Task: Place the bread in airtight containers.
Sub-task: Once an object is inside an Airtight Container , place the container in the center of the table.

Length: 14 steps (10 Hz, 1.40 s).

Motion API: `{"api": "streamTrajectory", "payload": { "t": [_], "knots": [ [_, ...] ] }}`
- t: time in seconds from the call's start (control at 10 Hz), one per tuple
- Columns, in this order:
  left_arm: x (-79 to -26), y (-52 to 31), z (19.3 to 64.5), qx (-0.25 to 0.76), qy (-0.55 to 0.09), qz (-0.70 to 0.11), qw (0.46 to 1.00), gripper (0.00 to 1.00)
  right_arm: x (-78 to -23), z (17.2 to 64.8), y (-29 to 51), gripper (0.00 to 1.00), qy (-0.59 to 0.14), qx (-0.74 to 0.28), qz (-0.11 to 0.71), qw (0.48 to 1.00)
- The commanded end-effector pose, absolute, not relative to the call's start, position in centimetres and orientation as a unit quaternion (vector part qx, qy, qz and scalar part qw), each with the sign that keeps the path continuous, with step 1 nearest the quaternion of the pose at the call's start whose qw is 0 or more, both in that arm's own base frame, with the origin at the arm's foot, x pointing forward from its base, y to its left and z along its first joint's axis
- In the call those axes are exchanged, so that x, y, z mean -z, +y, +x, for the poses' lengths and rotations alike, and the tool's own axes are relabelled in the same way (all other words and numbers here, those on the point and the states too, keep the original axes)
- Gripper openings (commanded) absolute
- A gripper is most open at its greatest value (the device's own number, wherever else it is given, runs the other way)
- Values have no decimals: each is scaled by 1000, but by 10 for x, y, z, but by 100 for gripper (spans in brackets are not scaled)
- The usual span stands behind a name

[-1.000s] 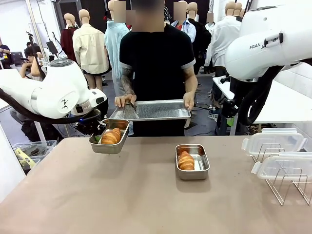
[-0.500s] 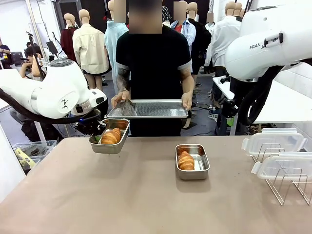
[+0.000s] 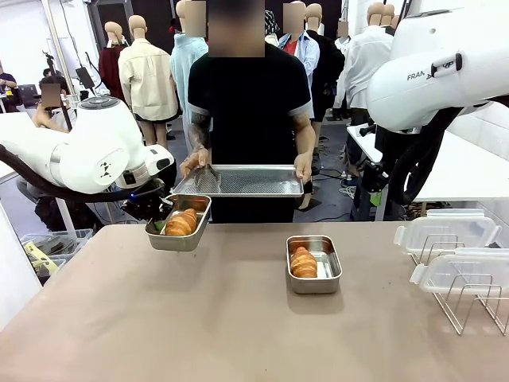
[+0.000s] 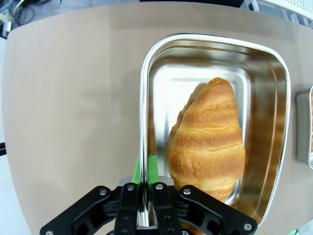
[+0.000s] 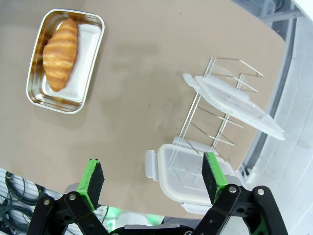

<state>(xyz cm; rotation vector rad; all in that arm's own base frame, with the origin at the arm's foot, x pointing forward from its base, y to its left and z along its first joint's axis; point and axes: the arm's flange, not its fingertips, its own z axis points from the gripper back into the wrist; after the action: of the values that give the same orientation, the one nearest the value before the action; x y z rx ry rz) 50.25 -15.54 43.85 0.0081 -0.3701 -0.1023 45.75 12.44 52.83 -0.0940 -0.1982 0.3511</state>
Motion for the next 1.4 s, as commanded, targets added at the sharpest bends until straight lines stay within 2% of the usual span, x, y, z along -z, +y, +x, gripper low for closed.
{"api": "streamTrajectory", "payload": {
  "t": [0.0, 0.4, 0.6, 0.9, 1.3],
  "knots": [
    [-443, -155, 505, 50, -187, 3, 981, 0, -531, 460, 125, 100, -93, -177, -58, 978],
    [-439, -155, 502, 51, -184, 4, 982, 0, -531, 460, 125, 100, -93, -177, -58, 978],
    [-423, -141, 502, 43, -199, 35, 979, 0, -531, 460, 125, 100, -93, -177, -58, 978],
    [-389, -108, 511, 10, -202, 24, 979, 0, -531, 460, 125, 100, -93, -177, -58, 978],
    [-339, -81, 523, -7, -165, 16, 986, 0, -531, 460, 125, 100, -93, -177, -58, 978]
  ]
}}
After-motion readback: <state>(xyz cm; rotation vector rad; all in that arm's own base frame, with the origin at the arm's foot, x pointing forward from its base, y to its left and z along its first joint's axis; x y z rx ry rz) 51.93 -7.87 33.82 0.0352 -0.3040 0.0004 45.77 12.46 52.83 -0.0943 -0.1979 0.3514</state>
